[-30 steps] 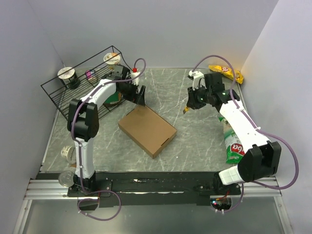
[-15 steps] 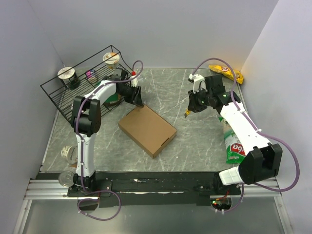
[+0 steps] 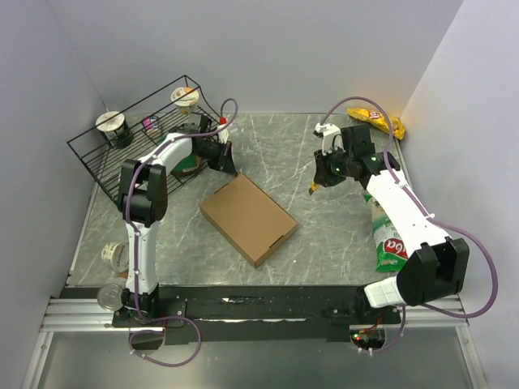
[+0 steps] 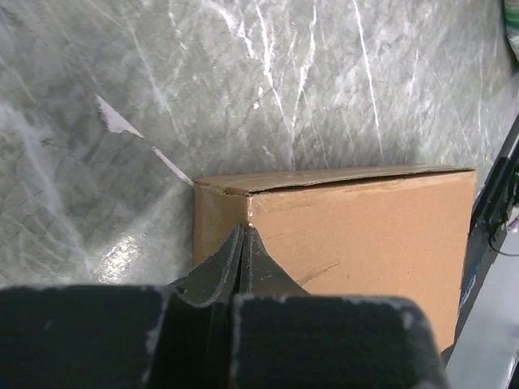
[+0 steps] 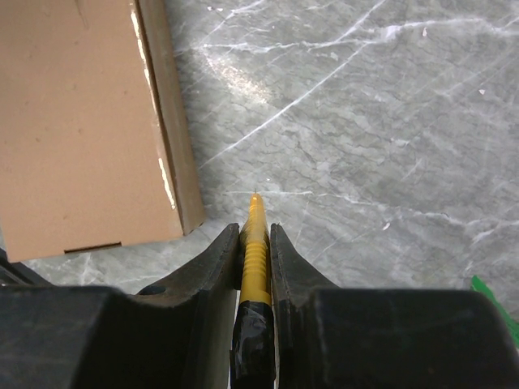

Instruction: Unpack the express box

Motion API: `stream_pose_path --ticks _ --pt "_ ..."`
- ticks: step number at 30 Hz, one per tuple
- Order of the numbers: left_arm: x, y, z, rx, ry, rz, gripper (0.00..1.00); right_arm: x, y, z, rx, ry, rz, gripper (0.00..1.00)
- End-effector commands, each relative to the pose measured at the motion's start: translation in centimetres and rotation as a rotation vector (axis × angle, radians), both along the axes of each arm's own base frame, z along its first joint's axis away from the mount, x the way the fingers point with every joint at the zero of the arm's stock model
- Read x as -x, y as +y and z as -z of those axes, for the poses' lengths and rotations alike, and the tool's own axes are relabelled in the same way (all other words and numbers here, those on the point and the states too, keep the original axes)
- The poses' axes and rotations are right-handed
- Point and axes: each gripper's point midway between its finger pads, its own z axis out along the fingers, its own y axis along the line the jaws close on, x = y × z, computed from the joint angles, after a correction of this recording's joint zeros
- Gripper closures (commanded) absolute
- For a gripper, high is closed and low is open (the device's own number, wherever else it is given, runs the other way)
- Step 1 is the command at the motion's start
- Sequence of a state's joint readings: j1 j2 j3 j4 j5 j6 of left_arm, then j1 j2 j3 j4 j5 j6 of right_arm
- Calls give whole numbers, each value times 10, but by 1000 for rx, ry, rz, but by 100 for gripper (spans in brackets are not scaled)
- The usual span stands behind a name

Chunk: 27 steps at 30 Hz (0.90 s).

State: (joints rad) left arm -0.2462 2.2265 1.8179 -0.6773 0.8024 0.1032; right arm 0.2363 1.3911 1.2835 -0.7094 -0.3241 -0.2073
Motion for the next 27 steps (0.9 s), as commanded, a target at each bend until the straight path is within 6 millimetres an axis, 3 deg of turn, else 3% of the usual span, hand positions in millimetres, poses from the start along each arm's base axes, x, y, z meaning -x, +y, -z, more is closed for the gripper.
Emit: stream_pose_path --ticks 1,7,11,12,13,14,15,16,18,19,20,22,24,25,27 --pt "12 -10 -42 75 -52 68 99 -12 -6 -6 21 -41 13 100" --pt "23 -14 -81 139 -139 115 99 -18 -7 -8 36 -42 10 100" --pt "40 -4 -92 96 -214 166 99 -20 -5 -7 21 -37 8 100" --pt "47 1 -91 77 -245 205 94 -20 -4 -7 17 -35 9 100" --pt "61 6 -94 61 -263 242 83 -21 -3 -9 14 -38 9 100" --pt "72 8 -91 33 -285 283 68 -22 -3 -8 15 -39 8 100" --pt "72 19 -81 -59 -365 324 46 -23 -3 -9 15 -43 11 100" --pt "92 27 -79 -94 -409 363 39 -23 -3 -10 15 -46 10 100" --pt "105 36 -72 -178 -559 466 28 -24 -3 -10 15 -49 15 100" --pt "114 47 -66 -252 -630 471 24 -24 -3 -11 14 -48 14 100" --pt "116 46 -66 -285 -686 480 19 -24 -3 -12 11 -47 15 100" --pt "112 54 -62 -384 -736 412 12 -22 -2 -14 9 -42 11 100" --pt "114 50 -56 -396 -636 299 14 -22 -2 -16 8 -43 5 100" --pt "108 49 -64 -392 -607 233 15 -21 -2 -17 10 -44 4 100" --pt "95 60 -61 -426 -437 -61 17 -22 -2 -20 8 -50 8 100"
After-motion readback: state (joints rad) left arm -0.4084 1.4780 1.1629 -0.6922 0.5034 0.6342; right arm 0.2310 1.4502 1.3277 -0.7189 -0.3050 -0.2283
